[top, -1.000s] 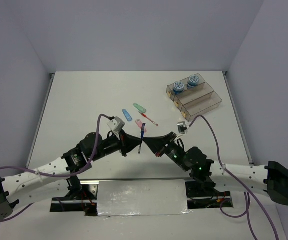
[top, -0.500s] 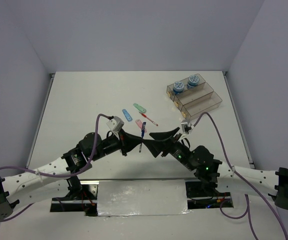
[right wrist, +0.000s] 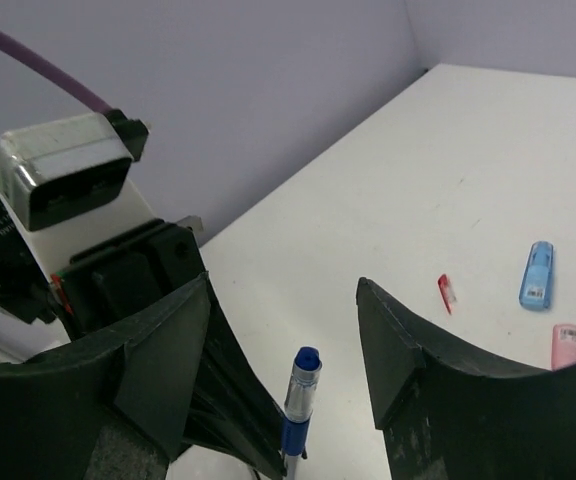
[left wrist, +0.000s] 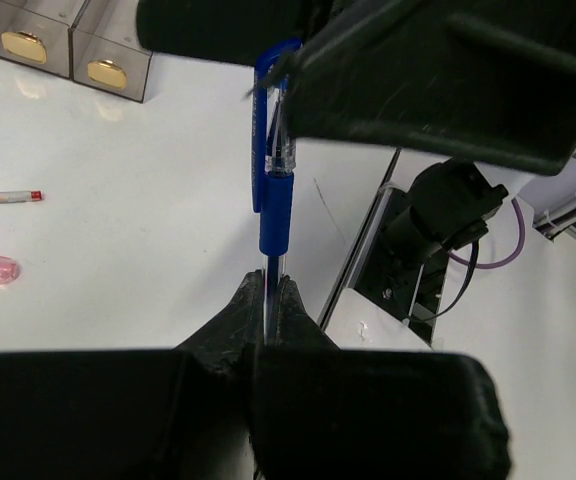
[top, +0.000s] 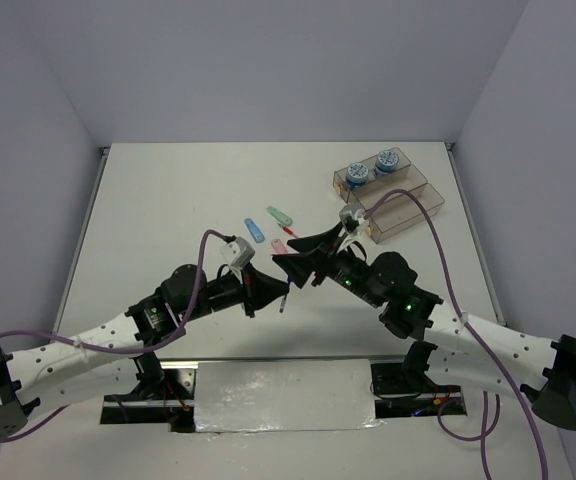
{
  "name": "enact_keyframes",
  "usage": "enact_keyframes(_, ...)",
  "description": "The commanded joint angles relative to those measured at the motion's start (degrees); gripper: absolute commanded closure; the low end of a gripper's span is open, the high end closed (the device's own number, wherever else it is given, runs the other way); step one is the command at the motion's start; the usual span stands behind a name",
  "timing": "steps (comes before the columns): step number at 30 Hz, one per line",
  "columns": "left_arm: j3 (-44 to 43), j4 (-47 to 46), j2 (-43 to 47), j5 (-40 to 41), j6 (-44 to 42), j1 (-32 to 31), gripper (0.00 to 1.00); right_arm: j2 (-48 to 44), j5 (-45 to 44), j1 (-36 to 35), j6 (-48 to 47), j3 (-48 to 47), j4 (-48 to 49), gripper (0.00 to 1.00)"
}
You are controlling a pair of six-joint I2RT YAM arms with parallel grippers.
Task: Sort the stationery into containers
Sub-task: Close the pen cap on the pen.
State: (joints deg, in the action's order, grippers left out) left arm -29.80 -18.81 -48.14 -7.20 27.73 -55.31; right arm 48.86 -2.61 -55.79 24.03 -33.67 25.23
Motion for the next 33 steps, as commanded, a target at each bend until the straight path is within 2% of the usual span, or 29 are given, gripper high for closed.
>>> enact_keyframes(1, -1.4, -1.85, 0.68, -1.5, -2.06, -0.06, 1.0, 0.97, 4.62, 0.95, -2.5, -3.24, -2.99, 0.32)
enact_keyframes(4, -1.58, -1.67, 0.59, -1.67, -2.24, 0.03, 1.0, 1.41, 5.25, 1.03, -2.24, -3.07, -3.18, 0.33)
enact_keyframes(8, -1.58, -1.67, 0.5, -1.15, -2.24, -0.06, 1.0, 0.8, 5.77, 1.12, -1.45, -1.93, -2.12, 0.52)
enact_keyframes(10, -1.75, -1.15, 0.5, -0.53, -2.5, -0.06, 1.0, 0.53, 6.04, 1.03, -1.44, -1.75, -2.03, 0.65)
enact_keyframes(13, -2.1, -0.36, 0.42, -0.18, -2.76, -0.06, 1.0, 0.09, 6.04, 1.21, -1.62, -1.75, -2.38, 0.73)
enact_keyframes(14, -2.19, -0.18, 0.5, -0.01, -2.76, -0.06, 1.0, 0.09, 5.95, 1.04, -1.62, -1.92, -2.64, 0.87)
enact_keyframes(16, -2.28, -0.09, 0.94, 0.61, -2.68, -0.06, 1.0, 0.27, 5.86, 1.03, -1.44, -2.01, -2.74, 1.0)
enact_keyframes(33, -5.35, -4.57, 4.46, 1.93, -1.62, 0.03, 1.0, 1.23, 7.35, 1.12, 3.13, 4.93, 6.14, 1.0)
